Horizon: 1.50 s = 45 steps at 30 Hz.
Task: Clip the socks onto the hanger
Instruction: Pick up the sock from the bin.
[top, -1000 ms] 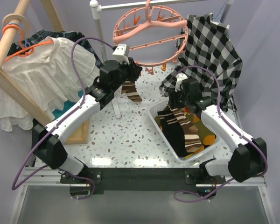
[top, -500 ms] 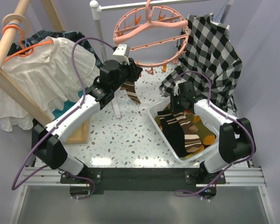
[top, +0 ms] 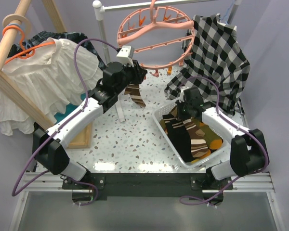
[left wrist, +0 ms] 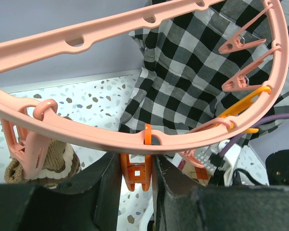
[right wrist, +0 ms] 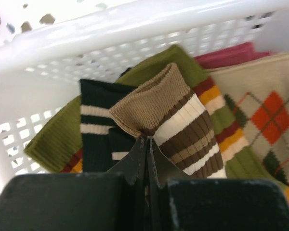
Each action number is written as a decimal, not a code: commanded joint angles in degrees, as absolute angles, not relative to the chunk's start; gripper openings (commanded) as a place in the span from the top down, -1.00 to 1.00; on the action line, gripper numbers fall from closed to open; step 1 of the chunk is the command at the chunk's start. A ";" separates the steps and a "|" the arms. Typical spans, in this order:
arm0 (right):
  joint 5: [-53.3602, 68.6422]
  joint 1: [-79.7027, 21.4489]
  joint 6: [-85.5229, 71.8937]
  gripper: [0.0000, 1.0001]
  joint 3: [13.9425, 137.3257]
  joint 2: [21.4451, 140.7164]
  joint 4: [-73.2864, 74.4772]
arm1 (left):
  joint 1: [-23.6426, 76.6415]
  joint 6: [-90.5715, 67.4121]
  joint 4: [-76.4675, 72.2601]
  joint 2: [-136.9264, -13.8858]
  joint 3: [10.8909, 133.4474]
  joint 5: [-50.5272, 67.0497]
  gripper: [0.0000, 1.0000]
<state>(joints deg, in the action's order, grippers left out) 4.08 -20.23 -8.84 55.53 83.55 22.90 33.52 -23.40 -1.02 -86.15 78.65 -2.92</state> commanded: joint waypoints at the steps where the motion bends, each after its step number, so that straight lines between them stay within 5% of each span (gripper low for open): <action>1: 1.78 -27.13 -8.17 1.00 56.95 81.04 25.83 | 33.84 -23.47 -0.09 -84.37 79.72 -2.11 1.00; 8: 1.22 -32.87 -12.13 1.00 57.31 82.25 26.81 | 33.84 -23.55 -0.09 -84.29 79.45 -2.29 1.00; 12: 3.60 -33.57 -8.71 0.55 60.36 83.23 29.78 | 33.84 -23.64 -0.09 -84.37 79.37 -1.93 1.00; 17: 0.09 -33.66 -0.36 0.26 66.17 82.88 33.75 | 33.84 -23.47 -0.09 -84.20 79.36 -1.93 1.00; 35: 8.26 -33.57 5.01 0.14 64.07 94.04 27.43 | 33.84 -23.38 2.72 -84.46 79.72 -1.58 1.00; 39: 7.74 -33.58 5.45 0.31 61.88 95.63 24.45 | 33.84 -23.38 2.90 -84.38 79.80 -1.67 1.00; 43: 5.98 -33.57 4.84 1.00 60.82 92.48 23.56 | 33.84 -23.38 3.16 -84.11 79.89 -1.93 1.00; 45: 4.40 -33.57 4.48 1.00 60.82 90.28 23.90 | 33.75 -23.38 3.25 -84.20 79.98 -1.93 1.00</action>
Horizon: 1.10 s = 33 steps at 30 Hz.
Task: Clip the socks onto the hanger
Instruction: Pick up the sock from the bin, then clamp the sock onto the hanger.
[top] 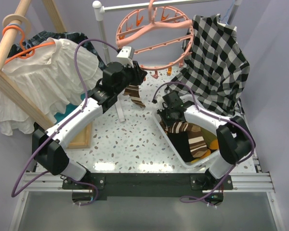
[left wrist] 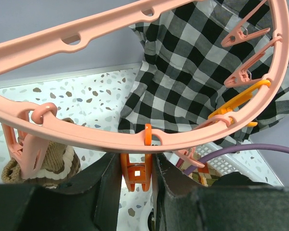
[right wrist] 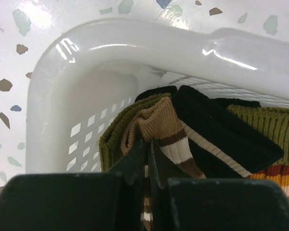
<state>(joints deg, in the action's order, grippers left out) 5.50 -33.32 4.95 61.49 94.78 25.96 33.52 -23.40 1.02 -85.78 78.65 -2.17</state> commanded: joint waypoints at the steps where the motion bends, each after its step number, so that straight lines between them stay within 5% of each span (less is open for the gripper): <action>1: 3.61 -33.49 4.22 1.00 60.99 87.39 24.25 | 33.84 -23.38 3.25 -84.20 80.07 -1.93 1.00; 16: 1.74 -33.57 6.15 1.00 76.37 69.00 25.58 | 33.84 -23.20 3.25 -84.20 81.21 -1.67 1.00; 25: 22.91 -33.75 0.35 1.00 78.31 67.14 0.20 | 33.84 -23.47 3.25 -83.94 81.04 -1.41 1.00; 33: 29.44 -35.33 -13.16 1.00 67.42 71.89 -23.89 | 33.84 -23.99 3.25 -83.50 80.51 -1.23 1.00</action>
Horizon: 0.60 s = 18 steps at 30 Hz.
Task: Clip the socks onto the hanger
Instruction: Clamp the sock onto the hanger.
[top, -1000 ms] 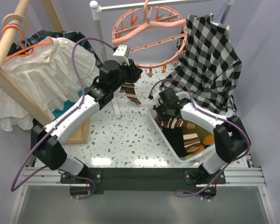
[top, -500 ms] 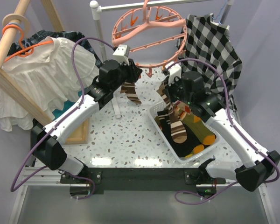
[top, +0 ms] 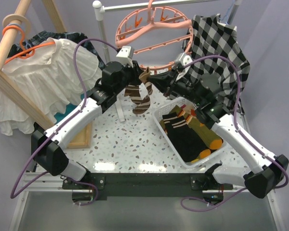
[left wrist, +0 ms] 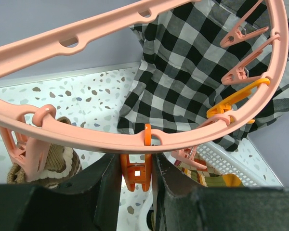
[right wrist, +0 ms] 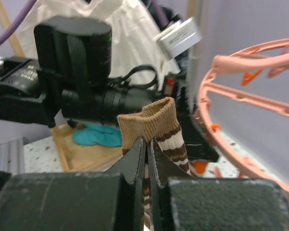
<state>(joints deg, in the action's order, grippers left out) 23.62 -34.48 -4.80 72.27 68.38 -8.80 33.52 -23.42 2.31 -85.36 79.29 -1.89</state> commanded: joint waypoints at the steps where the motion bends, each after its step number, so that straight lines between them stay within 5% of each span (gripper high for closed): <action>1: 29.79 -35.51 -13.88 1.00 66.19 72.59 -25.30 | 33.84 -24.17 3.34 -83.50 80.42 -1.23 1.00; 8: 25.50 -35.77 -12.57 1.00 54.42 78.13 -28.65 | 33.75 -24.87 3.52 -83.32 80.51 -1.23 1.00; 18: 18.20 -35.60 -10.72 1.00 55.90 82.79 -29.44 | 33.84 -24.87 3.34 -82.71 79.45 -0.35 1.00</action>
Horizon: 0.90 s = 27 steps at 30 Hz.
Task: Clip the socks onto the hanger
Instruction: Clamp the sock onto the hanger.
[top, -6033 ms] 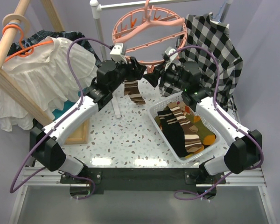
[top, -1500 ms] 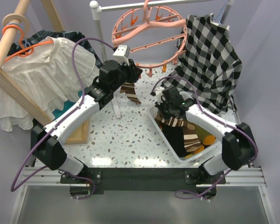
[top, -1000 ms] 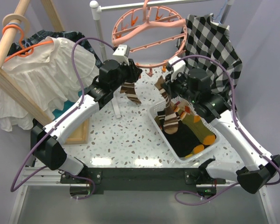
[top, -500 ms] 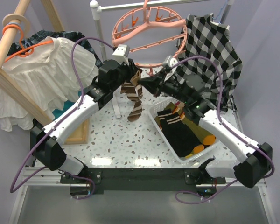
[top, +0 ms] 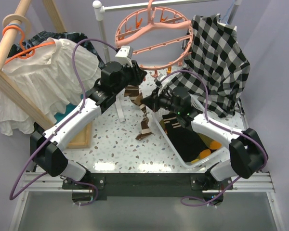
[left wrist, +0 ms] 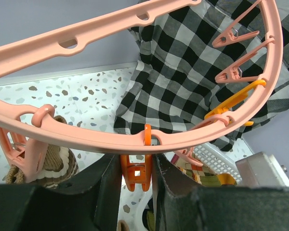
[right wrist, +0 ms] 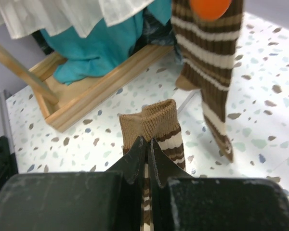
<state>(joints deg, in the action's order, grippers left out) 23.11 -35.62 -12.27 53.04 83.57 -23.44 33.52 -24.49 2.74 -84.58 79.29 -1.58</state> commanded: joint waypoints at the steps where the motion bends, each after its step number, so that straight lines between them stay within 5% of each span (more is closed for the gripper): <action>1: 17.93 -35.51 -10.81 1.00 56.16 82.97 -29.70 | 33.84 -24.79 3.34 -82.71 79.37 -0.35 1.00; 27: 13.10 -33.05 -13.62 1.00 57.48 79.81 -34.28 | 33.84 -24.35 3.08 -81.91 77.70 1.49 1.00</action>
<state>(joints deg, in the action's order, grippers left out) 14.20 -33.26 -13.06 54.54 82.08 -29.87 33.52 -24.47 2.76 -83.83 78.83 0.27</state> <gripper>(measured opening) 0.015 0.320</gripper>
